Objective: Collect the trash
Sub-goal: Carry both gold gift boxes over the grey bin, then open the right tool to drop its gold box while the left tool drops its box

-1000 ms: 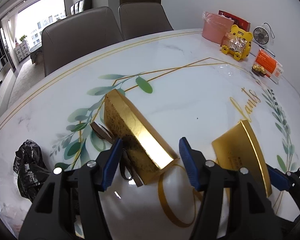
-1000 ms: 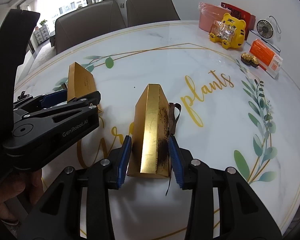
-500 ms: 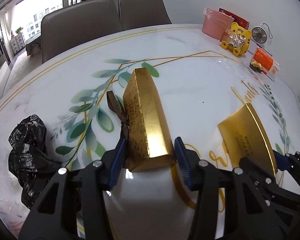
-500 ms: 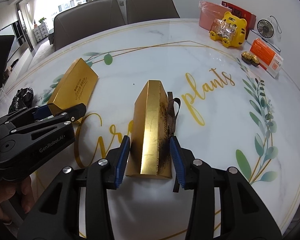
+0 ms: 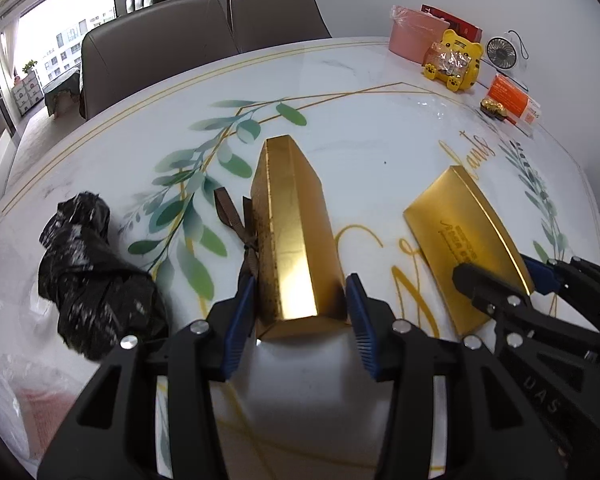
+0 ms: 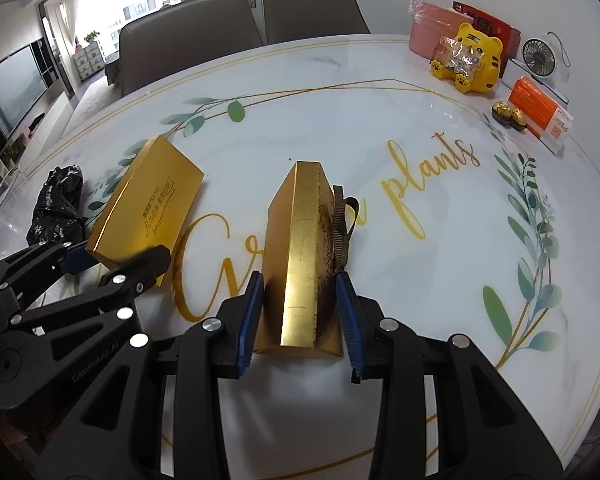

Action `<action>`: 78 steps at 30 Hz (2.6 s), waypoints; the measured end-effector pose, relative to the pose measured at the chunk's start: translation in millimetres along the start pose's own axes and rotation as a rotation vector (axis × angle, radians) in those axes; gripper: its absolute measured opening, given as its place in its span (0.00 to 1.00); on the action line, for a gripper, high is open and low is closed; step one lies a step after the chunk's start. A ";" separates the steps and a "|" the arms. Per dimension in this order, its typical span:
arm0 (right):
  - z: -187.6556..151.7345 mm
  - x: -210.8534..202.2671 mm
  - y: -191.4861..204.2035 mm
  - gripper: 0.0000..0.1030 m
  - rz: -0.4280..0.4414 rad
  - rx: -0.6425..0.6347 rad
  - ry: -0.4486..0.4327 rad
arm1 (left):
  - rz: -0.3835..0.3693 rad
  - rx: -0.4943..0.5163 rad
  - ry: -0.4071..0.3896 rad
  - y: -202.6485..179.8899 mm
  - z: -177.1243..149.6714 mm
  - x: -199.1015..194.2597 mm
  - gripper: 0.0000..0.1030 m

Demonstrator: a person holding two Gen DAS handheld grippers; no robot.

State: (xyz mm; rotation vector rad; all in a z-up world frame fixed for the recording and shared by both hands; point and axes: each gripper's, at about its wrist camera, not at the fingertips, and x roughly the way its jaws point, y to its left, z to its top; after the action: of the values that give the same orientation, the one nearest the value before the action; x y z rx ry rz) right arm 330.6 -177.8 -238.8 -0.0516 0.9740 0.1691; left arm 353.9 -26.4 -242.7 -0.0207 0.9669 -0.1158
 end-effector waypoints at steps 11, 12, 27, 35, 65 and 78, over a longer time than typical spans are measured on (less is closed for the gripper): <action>-17.4 -45.4 12.2 0.34 0.051 -0.027 0.003 | 0.054 -0.009 0.027 3.7 -33.1 -60.2 0.44; -19.0 -52.0 13.3 0.34 0.061 -0.030 0.002 | 0.059 -0.009 0.025 3.4 -35.2 -67.6 0.44; -51.8 -154.1 76.9 0.34 0.271 -0.208 -0.030 | 0.217 -0.153 -0.043 30.0 -104.3 -211.9 0.44; -75.6 -198.7 167.4 0.34 0.410 -0.410 -0.056 | 0.335 -0.334 -0.072 82.1 -171.6 -288.3 0.44; -311.7 -354.4 638.5 0.34 0.798 -0.878 0.003 | 0.731 -0.858 -0.122 396.6 -494.9 -565.8 0.44; -288.1 -329.1 770.2 0.35 0.778 -0.900 0.018 | 0.668 -0.843 -0.110 519.9 -498.6 -564.4 0.44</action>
State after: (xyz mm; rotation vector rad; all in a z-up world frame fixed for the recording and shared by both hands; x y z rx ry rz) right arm -214.0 507.5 -103.8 -0.4997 0.8278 1.3166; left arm -327.0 567.9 -99.1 -0.4688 0.8110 0.9024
